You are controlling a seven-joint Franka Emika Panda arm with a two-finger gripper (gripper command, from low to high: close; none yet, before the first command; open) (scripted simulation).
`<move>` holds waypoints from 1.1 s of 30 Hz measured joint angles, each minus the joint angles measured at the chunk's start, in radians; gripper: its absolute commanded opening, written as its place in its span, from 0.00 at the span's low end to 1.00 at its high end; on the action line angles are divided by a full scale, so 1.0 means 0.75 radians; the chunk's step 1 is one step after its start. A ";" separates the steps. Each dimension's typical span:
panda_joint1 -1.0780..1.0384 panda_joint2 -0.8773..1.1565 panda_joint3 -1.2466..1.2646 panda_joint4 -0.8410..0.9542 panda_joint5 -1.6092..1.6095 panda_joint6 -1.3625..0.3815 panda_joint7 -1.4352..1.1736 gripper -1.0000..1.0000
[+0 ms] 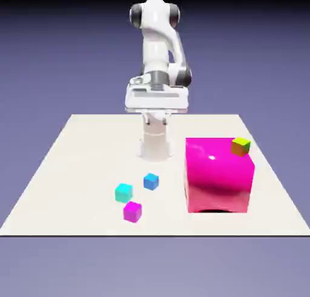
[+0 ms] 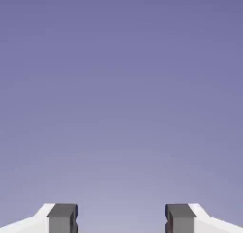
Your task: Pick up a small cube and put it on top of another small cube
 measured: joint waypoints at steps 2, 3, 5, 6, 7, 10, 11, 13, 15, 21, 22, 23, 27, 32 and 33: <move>-0.017 0.097 -0.006 0.052 0.011 -0.066 0.023 0.50; -0.026 0.145 -0.008 0.078 0.016 -0.100 0.035 0.50; -0.043 0.242 -0.014 0.130 0.027 -0.166 0.058 0.50; -0.051 0.290 -0.017 0.157 0.032 -0.199 0.070 0.50; -0.060 0.338 -0.020 0.183 0.038 -0.233 0.082 0.50; -0.085 0.483 -0.028 0.261 0.054 -0.332 0.117 0.50; -0.094 0.532 -0.031 0.287 0.059 -0.366 0.129 0.50; -0.117 0.628 -0.037 0.339 0.070 -0.432 0.152 0.50; -0.130 0.725 -0.042 0.391 0.081 -0.499 0.175 0.50; -0.180 1.015 -0.059 0.548 0.113 -0.698 0.246 0.50; -0.188 1.063 -0.062 0.574 0.119 -0.731 0.257 0.50; -0.193 1.093 -0.064 0.590 0.122 -0.752 0.265 0.50; -0.202 1.238 -0.045 0.588 0.146 -0.605 0.247 0.50; -0.204 1.259 -0.042 0.587 0.151 -0.583 0.243 0.00; -0.201 1.211 -0.048 0.588 0.143 -0.632 0.249 0.00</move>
